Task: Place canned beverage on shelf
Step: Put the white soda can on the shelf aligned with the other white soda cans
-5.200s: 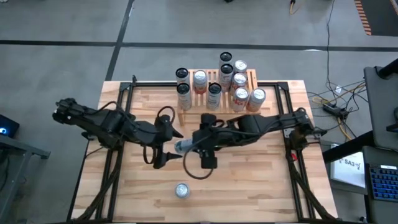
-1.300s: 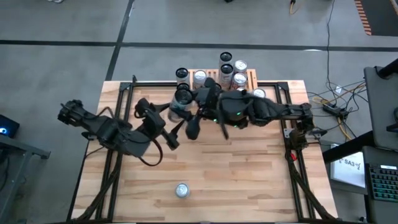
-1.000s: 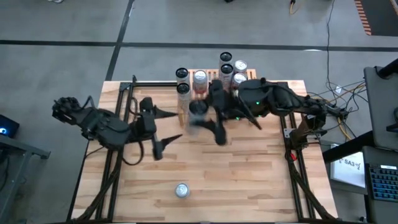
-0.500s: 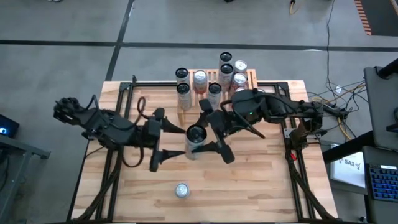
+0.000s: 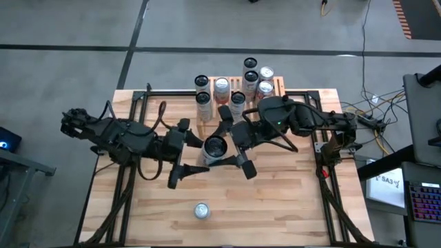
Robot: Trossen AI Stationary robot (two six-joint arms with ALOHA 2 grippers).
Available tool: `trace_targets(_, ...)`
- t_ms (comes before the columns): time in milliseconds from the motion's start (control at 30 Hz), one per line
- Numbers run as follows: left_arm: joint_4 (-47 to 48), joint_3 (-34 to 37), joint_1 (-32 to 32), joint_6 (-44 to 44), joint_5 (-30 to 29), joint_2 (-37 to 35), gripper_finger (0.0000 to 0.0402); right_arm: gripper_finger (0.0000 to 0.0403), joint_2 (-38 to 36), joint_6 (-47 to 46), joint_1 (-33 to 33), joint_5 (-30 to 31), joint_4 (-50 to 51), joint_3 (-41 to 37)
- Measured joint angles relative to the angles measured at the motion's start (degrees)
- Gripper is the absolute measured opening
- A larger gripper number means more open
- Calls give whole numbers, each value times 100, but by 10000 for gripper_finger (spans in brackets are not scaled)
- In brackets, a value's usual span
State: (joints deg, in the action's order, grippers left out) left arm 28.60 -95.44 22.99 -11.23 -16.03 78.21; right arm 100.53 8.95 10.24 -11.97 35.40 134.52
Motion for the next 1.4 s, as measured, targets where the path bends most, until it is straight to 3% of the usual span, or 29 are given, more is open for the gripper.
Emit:
trace_targets(267,-272,-2,-313,8,789,138,283,234,0,265,-25,-89,-131,0)
trace_targets(400,-353,-2,-340,77,445,153,273,234,0,293,-44,15,-190,0)
trace_targets(567,-361,-2,-337,235,339,141,232,234,0,325,-48,28,-201,4)
trace_targets(733,-353,-11,-329,411,207,101,232,241,0,377,-33,235,-224,7)
trace_targets(1000,-113,-9,-300,922,-1455,-85,232,355,-75,-19,-49,1525,-171,49)
trace_targets(1233,-58,-3,-279,1031,-2343,-154,232,366,-278,-501,-41,2267,-218,59)
trace_targets(1400,-135,0,-274,1028,-2569,-17,232,367,-257,-618,-37,2599,-199,59)
